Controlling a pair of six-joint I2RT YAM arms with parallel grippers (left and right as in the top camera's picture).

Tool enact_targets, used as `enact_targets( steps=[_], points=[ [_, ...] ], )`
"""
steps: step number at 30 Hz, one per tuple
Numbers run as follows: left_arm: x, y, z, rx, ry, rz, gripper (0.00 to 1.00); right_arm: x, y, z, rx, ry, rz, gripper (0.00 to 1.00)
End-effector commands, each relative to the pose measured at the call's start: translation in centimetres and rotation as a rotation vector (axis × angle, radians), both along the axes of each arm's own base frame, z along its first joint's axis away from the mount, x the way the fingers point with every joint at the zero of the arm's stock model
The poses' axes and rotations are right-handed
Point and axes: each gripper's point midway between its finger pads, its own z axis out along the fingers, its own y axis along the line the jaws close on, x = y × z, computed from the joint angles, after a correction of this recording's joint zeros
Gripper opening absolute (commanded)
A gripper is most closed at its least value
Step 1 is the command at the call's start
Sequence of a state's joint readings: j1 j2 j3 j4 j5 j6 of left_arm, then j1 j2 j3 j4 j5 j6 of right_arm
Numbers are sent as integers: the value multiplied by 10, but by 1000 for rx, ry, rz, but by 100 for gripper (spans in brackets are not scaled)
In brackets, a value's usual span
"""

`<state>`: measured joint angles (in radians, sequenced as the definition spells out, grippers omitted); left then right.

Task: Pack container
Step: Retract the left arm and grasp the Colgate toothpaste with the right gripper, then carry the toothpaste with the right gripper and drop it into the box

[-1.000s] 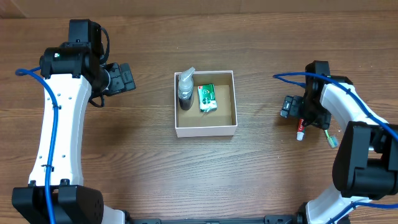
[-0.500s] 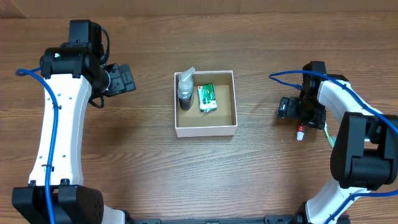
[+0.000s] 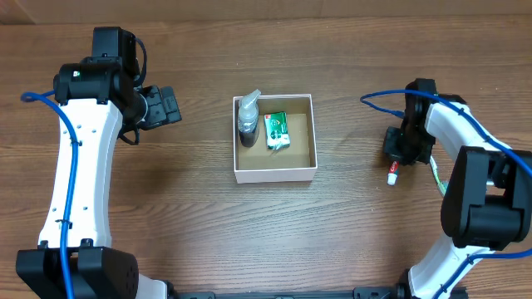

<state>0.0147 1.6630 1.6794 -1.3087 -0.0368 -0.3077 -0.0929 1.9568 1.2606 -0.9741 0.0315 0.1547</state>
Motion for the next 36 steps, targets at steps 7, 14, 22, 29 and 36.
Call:
enact_targets(
  steps=[7,14,22,29,36],
  points=[
    [-1,-3,-4,-6,11,-26,100,28,6,87,25,-120,-19,4],
    [-1,-3,-3,-5,9,-29,100,36,100,249,112,-596,293,4],
    [-1,-3,-3,-5,7,-28,100,20,219,231,218,-565,486,4],
    [0,-3,-3,-5,7,-28,100,30,233,137,172,-320,533,5],
    [0,-3,-3,-5,4,-28,100,26,231,135,168,-302,537,73]
  ],
)
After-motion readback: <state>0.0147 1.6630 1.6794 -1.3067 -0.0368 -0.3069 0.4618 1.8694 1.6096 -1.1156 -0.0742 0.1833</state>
